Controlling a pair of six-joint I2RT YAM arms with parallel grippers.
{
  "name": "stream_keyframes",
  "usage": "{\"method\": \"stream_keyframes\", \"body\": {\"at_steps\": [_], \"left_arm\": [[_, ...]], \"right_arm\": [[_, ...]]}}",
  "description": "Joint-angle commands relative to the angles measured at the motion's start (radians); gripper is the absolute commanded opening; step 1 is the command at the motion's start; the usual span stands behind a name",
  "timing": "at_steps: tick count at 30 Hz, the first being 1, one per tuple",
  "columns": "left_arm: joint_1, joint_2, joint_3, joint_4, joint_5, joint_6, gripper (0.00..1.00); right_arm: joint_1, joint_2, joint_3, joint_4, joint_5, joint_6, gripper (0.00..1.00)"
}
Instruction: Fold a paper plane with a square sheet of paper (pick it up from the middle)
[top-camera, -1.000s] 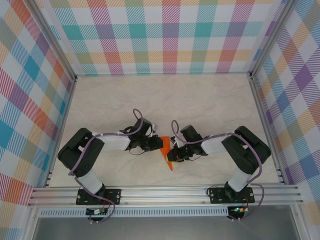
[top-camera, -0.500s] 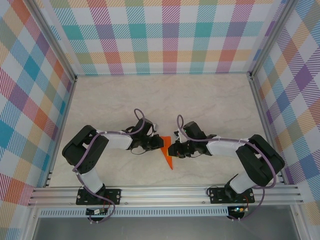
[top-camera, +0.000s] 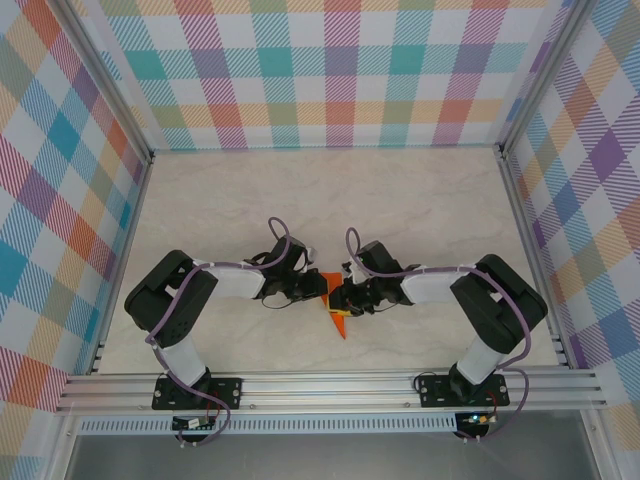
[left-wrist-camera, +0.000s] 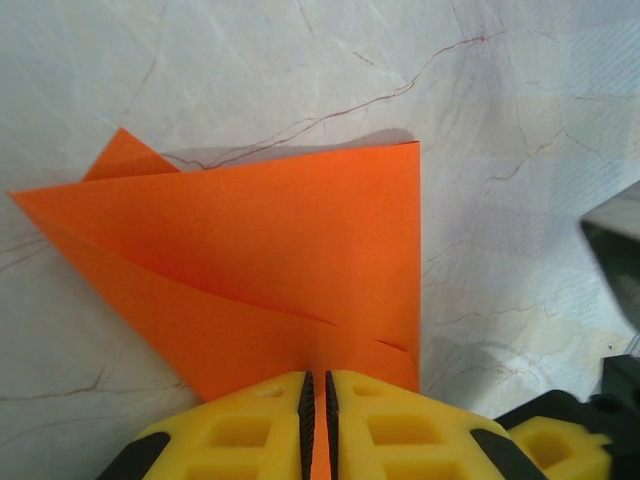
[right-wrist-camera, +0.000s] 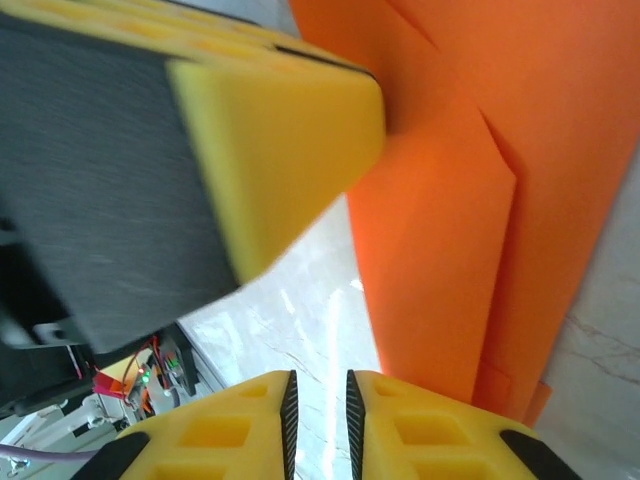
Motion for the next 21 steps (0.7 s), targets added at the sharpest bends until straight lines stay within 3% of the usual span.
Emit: {"method": "stream_keyframes", "body": {"at_steps": [1,21], "left_arm": [[-0.001,0.054,-0.006,-0.077,-0.061,-0.014,0.15],[-0.001,0.084,0.025,-0.137,-0.102,-0.036,0.13]], "right_arm": [[0.007,0.045,-0.018,-0.019,-0.023,-0.028,0.23],[0.04,-0.067,-0.191,-0.099,-0.07,-0.123,0.24]]}}
